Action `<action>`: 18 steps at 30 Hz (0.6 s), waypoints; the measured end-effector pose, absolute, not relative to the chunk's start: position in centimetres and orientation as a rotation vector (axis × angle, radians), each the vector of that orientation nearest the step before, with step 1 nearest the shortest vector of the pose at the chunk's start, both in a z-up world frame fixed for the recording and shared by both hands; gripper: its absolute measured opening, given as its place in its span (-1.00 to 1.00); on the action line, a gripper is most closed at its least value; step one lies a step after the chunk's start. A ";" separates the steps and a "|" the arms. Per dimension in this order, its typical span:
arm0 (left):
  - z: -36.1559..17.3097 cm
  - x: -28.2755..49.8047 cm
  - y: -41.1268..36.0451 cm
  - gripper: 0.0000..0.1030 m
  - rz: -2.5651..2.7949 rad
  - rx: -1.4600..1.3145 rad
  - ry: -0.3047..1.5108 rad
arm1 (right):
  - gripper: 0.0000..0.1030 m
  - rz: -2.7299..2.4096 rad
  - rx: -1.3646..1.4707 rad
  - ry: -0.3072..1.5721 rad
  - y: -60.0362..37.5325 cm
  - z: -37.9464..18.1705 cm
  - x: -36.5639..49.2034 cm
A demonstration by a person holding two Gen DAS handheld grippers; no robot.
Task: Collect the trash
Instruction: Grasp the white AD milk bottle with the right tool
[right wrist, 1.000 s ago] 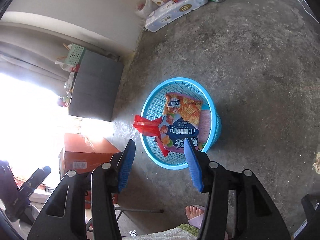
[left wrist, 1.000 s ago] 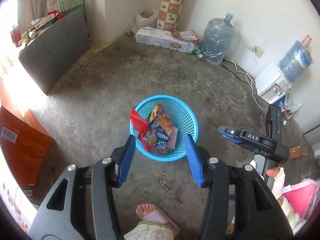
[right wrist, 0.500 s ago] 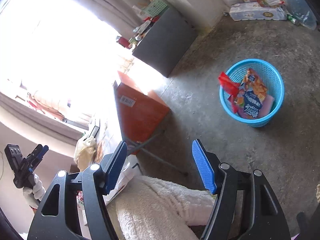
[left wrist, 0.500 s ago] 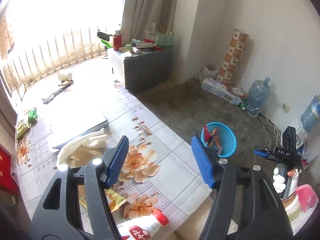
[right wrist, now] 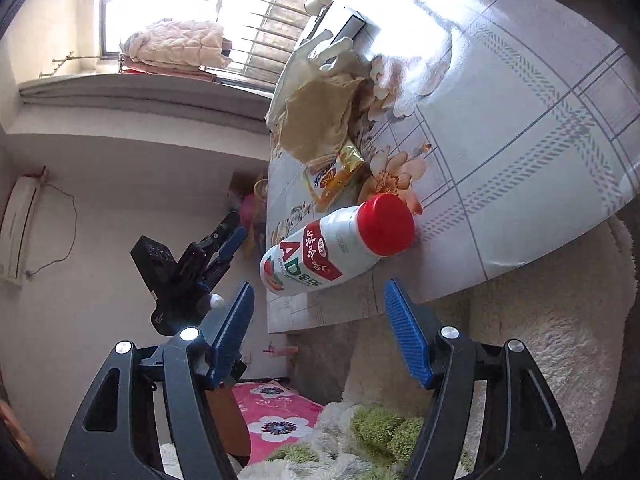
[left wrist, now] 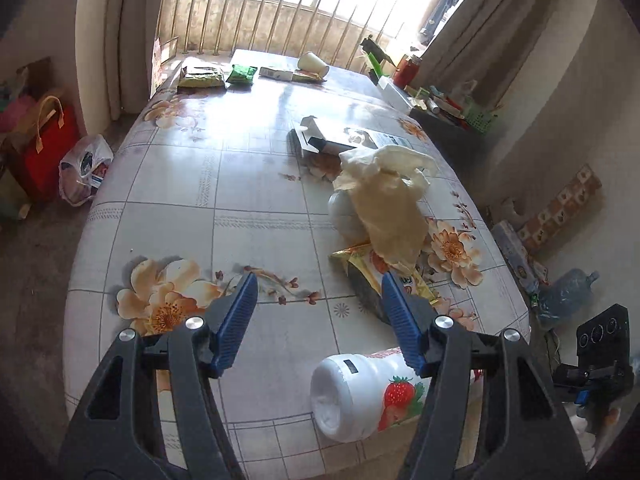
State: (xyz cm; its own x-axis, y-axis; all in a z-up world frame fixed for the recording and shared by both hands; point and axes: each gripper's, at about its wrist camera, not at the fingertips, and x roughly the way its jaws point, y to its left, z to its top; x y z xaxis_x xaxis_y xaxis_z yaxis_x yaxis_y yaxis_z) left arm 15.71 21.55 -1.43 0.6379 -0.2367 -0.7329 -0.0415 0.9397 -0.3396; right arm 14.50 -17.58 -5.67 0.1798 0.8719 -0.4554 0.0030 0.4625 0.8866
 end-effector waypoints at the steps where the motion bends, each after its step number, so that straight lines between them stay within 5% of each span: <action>1: -2.4 15.4 22.0 0.13 -0.120 -0.362 0.893 | 0.28 0.743 0.901 1.271 -16.3 -6.1 14.8; 10: -6.0 12.6 21.0 -0.22 -0.286 -0.474 0.933 | 0.28 0.605 0.919 1.363 -12.4 -7.9 16.0; 18: -7.1 10.5 16.9 -0.30 -0.445 -0.502 0.964 | 0.28 0.527 0.866 1.343 -13.3 -7.5 15.1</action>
State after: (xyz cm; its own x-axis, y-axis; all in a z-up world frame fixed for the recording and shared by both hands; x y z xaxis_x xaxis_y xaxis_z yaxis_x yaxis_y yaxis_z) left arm 10.52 16.85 -7.14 0.4982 -0.5652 -0.6575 0.1342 0.7995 -0.5855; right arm 15.12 -13.34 -7.53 0.1829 0.7680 -0.6138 0.1454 0.5963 0.7895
